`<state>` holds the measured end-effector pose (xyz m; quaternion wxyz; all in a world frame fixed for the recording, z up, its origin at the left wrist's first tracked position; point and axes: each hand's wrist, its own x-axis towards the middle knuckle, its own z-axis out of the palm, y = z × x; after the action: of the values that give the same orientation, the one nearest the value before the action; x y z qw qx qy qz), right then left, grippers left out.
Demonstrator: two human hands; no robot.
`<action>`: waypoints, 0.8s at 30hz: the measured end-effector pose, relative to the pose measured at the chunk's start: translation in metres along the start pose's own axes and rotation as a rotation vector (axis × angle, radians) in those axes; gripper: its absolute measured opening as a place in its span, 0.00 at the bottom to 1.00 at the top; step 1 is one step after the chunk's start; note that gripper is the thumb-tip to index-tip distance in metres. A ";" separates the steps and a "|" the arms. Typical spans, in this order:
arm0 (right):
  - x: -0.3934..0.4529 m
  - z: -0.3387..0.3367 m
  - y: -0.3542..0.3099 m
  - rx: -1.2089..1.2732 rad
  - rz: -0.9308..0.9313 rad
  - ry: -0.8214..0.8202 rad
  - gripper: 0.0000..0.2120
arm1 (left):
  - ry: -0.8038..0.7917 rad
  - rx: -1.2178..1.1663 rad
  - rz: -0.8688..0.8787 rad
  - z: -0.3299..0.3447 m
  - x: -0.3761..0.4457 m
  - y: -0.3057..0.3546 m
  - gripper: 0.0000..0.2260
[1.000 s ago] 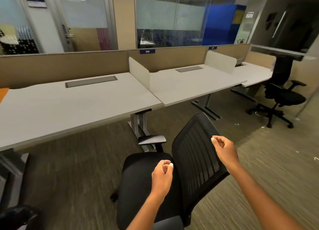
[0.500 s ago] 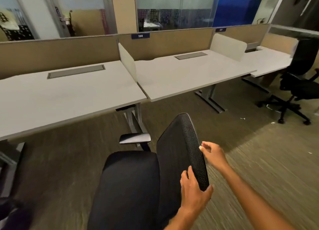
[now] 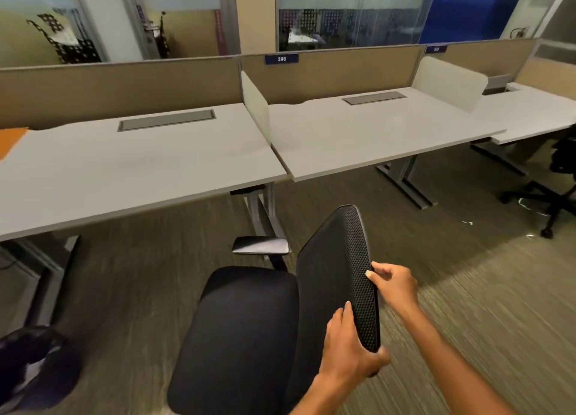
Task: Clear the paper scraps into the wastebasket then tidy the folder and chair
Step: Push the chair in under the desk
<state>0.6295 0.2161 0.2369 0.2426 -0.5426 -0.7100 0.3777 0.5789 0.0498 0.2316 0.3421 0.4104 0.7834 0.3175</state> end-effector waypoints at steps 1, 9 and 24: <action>-0.001 0.003 -0.002 -0.002 -0.002 0.002 0.16 | -0.005 0.012 -0.001 -0.005 -0.001 -0.002 0.48; -0.024 0.040 -0.016 0.028 -0.016 0.007 0.15 | -0.029 0.020 0.039 -0.058 -0.026 -0.033 0.42; -0.112 0.080 -0.053 -0.209 -0.306 -0.090 0.14 | -0.332 0.310 -0.001 -0.194 -0.099 -0.138 0.43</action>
<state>0.5706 0.0805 0.2391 0.2076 -0.4332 -0.8297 0.2843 0.4082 -0.1413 0.2607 0.3992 0.5041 0.7562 0.1211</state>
